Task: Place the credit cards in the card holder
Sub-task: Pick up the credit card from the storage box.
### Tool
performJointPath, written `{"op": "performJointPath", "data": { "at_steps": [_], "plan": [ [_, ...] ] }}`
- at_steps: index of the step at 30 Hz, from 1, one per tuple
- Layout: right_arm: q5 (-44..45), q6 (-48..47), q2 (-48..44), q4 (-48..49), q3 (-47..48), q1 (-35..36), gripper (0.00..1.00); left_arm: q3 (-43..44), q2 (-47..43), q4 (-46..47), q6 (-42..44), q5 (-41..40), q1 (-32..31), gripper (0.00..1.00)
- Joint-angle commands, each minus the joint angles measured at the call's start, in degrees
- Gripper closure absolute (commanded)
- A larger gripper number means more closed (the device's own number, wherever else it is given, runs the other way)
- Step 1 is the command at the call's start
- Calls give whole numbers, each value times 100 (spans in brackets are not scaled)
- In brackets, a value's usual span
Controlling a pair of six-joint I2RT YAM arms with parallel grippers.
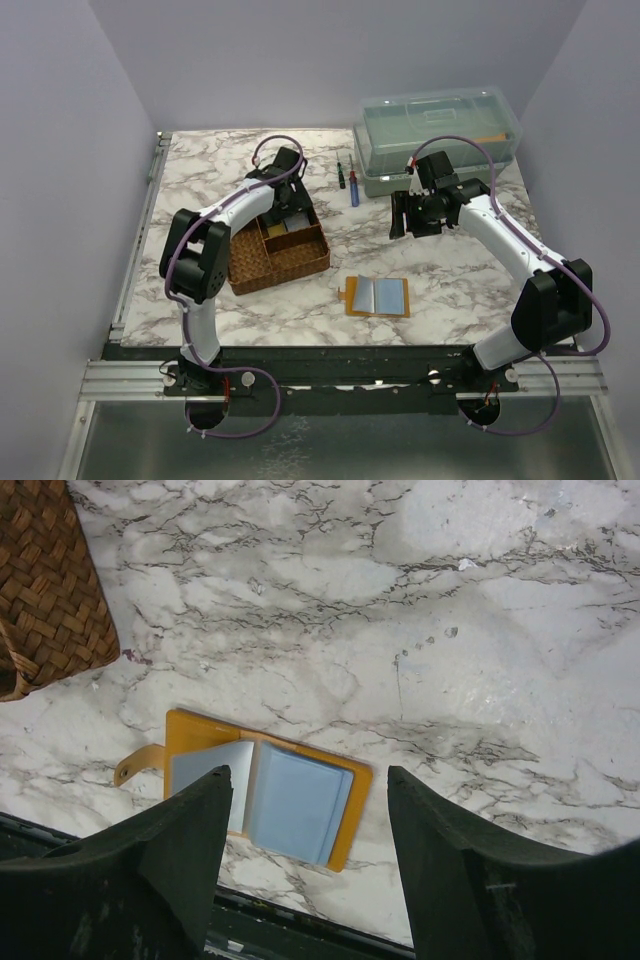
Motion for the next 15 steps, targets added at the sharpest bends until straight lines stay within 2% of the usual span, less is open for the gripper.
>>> {"op": "performJointPath", "data": {
  "at_steps": [1, 10, 15],
  "plan": [
    [-25, -20, -36, -124, -7, -37, 32, -9, 235, 19, -71, -75, -45, 17],
    [6, -39, -63, -134, -14, -37, 32, -30, 627, 56, -5, -114, -66, 19],
    [21, -44, -70, -132, -15, -37, 32, -94, 551, 52, 55, -186, -81, 32]
  ]
}}
